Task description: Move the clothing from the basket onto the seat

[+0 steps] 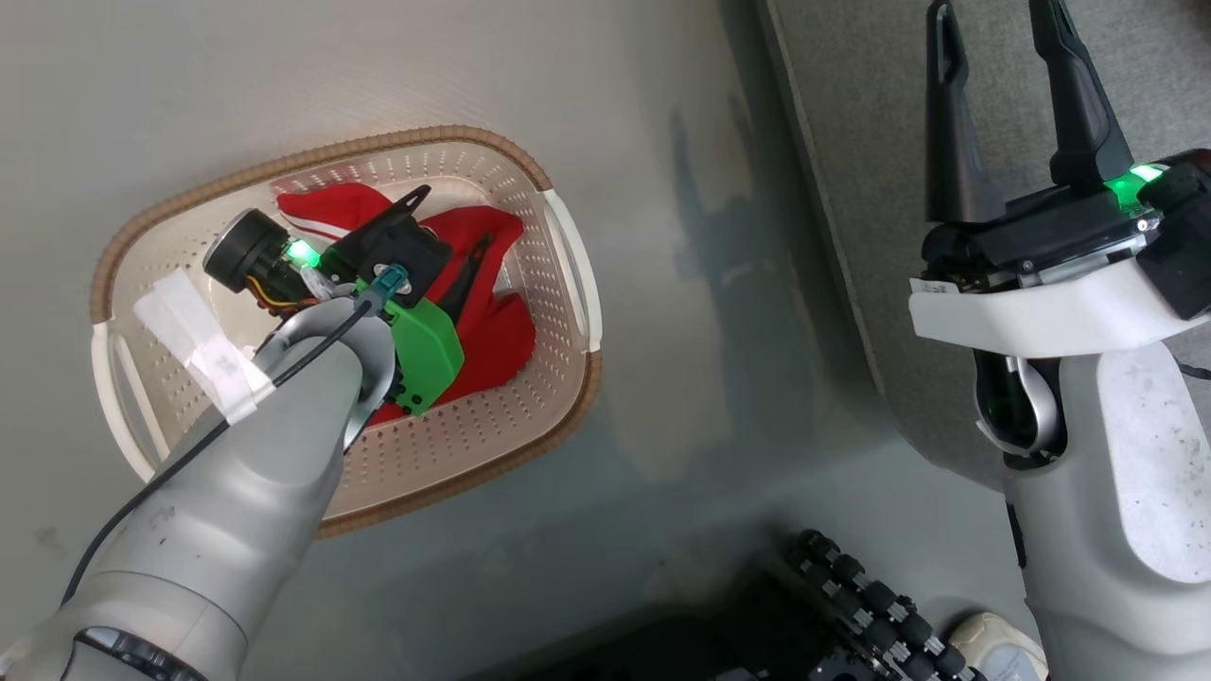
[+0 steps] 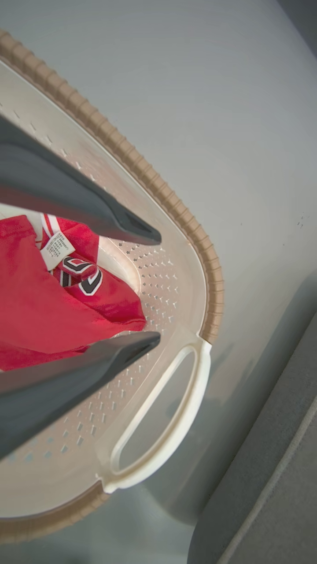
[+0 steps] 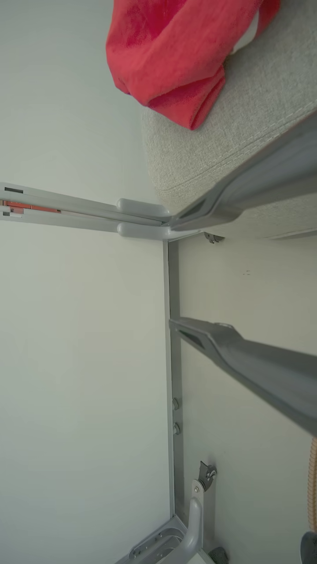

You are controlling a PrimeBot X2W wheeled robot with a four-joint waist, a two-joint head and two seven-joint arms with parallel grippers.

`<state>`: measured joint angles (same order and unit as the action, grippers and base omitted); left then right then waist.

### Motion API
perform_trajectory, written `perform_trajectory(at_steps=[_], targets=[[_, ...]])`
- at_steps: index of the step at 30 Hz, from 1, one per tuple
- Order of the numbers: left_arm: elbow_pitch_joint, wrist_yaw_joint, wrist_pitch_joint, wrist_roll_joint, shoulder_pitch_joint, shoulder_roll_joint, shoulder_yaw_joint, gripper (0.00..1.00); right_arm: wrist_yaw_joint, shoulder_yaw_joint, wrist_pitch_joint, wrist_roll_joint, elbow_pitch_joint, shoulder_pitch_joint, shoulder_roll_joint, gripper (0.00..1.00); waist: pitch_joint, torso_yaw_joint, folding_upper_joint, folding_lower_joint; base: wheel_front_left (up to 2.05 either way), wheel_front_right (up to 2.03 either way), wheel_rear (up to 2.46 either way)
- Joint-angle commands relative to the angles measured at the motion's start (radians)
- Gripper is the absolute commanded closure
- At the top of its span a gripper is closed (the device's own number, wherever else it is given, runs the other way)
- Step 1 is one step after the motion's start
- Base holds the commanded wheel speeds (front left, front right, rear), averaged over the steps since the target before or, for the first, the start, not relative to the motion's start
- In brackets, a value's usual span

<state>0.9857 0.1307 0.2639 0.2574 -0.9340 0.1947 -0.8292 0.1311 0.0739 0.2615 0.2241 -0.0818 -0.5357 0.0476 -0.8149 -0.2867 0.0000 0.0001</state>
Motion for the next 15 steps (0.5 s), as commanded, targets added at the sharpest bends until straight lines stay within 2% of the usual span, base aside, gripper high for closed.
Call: perform_trajectory(at_steps=[1,15], targets=[[0.012,0.000,0.001,0.019,-0.032,0.003,-0.012,0.00,-0.001,0.000,0.001,0.006,-0.009,-0.016,0.001,0.00,-0.059,-0.016,0.0000,-0.0001,0.00,0.00,0.00],[0.169,0.000,-0.028,0.119,-0.135,-0.011,-0.200,0.00,-0.001,-0.004,0.001,0.018,-0.037,-0.029,0.001,0.00,-0.172,-0.016,0.0000,-0.0001,0.00,0.00,0.00]])
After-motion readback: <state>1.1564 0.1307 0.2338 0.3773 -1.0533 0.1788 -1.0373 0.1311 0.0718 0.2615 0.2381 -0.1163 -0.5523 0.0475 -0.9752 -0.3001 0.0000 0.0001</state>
